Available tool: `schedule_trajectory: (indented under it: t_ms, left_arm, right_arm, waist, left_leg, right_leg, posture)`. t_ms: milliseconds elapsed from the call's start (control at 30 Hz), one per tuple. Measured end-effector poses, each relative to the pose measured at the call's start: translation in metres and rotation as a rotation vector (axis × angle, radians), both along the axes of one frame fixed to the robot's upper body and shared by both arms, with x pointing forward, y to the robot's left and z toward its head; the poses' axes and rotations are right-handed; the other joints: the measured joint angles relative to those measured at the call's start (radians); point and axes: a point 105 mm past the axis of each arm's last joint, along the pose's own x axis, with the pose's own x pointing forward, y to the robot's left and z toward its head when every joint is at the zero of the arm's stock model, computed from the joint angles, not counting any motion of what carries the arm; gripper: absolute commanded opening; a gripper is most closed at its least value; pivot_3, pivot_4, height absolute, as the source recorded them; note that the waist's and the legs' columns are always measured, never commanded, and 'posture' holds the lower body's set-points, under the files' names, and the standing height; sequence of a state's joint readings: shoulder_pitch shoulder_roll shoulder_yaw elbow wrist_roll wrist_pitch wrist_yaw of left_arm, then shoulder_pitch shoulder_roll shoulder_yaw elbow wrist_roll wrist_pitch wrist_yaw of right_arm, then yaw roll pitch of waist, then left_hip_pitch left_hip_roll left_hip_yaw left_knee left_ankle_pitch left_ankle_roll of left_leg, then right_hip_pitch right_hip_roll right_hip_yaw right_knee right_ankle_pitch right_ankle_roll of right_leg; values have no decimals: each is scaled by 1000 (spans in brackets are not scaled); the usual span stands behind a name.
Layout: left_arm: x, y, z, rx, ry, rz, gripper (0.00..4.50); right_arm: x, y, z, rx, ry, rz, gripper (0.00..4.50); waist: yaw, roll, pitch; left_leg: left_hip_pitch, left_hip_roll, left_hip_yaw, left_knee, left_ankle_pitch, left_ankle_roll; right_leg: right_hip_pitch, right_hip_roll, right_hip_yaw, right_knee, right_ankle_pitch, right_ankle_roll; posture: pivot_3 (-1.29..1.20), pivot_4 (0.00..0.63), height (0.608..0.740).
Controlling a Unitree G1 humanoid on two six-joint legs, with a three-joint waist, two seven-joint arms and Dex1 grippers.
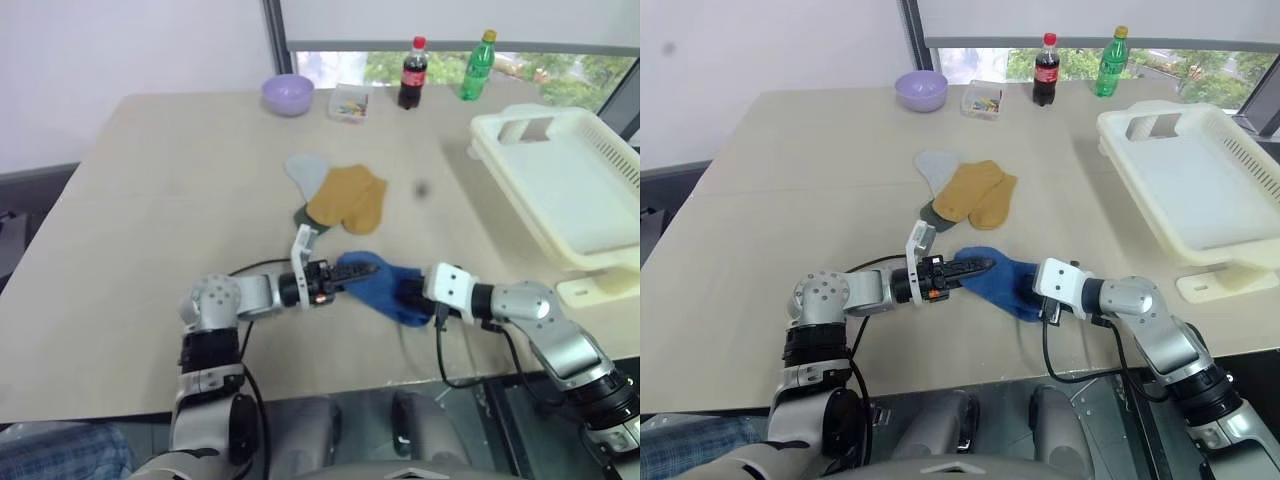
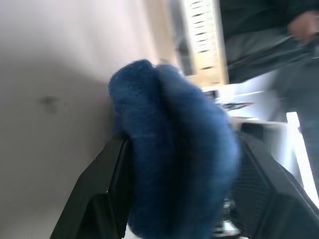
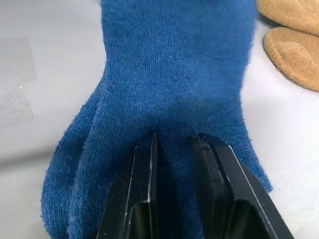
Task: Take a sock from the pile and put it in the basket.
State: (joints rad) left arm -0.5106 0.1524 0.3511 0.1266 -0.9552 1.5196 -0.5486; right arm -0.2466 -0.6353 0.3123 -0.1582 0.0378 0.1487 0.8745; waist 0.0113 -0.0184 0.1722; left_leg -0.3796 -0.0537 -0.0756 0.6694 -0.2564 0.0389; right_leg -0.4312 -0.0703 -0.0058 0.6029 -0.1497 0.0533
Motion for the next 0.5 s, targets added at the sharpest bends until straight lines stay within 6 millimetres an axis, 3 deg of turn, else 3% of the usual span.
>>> schedule_trajectory:
  t_ms: [500]
  left_arm:
    - [-10, -12, 23, -131, -18, -83, 2767]
  right_arm:
    - [1, 0, 1, -5, -2, 1, 1102]
  waist:
    - [0, 0, 0]
  left_leg:
    - [0, 0, 0, 0, 0, 0]
  right_leg:
    - [0, 0, 0, 0, -1, -1]
  posture:
    - [0, 150, 732]
